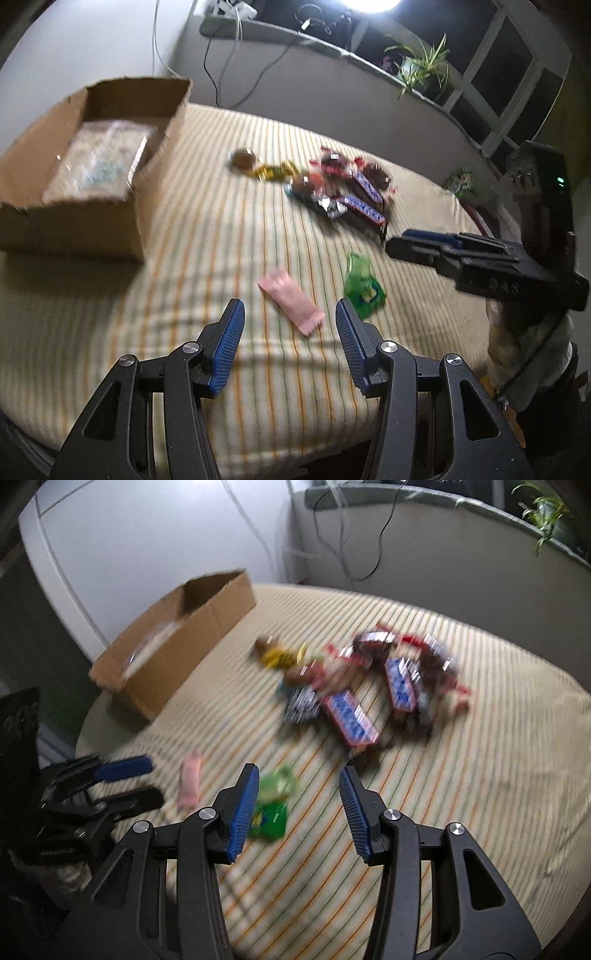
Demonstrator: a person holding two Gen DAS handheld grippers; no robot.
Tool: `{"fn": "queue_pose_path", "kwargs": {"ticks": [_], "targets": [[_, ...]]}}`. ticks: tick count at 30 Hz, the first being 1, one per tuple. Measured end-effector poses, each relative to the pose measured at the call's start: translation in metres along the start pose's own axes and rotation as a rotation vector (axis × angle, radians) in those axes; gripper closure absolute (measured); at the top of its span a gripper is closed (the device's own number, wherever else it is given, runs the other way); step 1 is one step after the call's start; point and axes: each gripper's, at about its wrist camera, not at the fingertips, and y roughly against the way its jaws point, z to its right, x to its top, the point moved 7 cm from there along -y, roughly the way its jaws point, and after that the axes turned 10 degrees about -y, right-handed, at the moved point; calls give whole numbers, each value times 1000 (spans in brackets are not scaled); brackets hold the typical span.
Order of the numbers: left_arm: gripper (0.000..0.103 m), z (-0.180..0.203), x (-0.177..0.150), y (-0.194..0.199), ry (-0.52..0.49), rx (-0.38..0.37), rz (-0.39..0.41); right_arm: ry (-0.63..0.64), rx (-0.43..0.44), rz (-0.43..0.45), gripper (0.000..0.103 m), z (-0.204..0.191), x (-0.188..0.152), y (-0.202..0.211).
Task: Organize snacks
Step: 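Grasp the pink candy with the left gripper while the right grasps a green candy, then carry the pink and green candies over the cardboard box with both grippers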
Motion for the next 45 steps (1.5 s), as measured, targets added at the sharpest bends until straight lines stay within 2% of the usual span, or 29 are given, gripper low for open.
{"fn": "queue_pose_path", "kwargs": {"ticks": [4,6,12,23,31,36,41,43,45], "targets": [[54,5,-3,-6,-13,2,-18,20,25,-44,57,-9,-15,-7],[55,7,-3,-8,-27,6,-22,21,36,-61,64,-12,-18,-13],[55,13,-3,-14,-61,22,-21,-12,56,-95,66,-14,-16,-29],[55,16,5,-23,-128,78,-21,35,-2,-94,66,-24,-3,-44],[75,7,6,-28,-148,122,-15,21,-17,-94,65,-21,9,-49],[80,5,6,-28,-156,132,-9,36,-36,-92,65,-23,13,-53],[84,2,5,-26,-152,128,-4,114,-92,-84,65,-31,15,-58],[84,3,5,-26,-148,127,-2,142,-110,-78,68,-32,15,-59],[83,3,5,-25,-149,130,-2,161,-125,-72,76,-32,15,-58]]}}
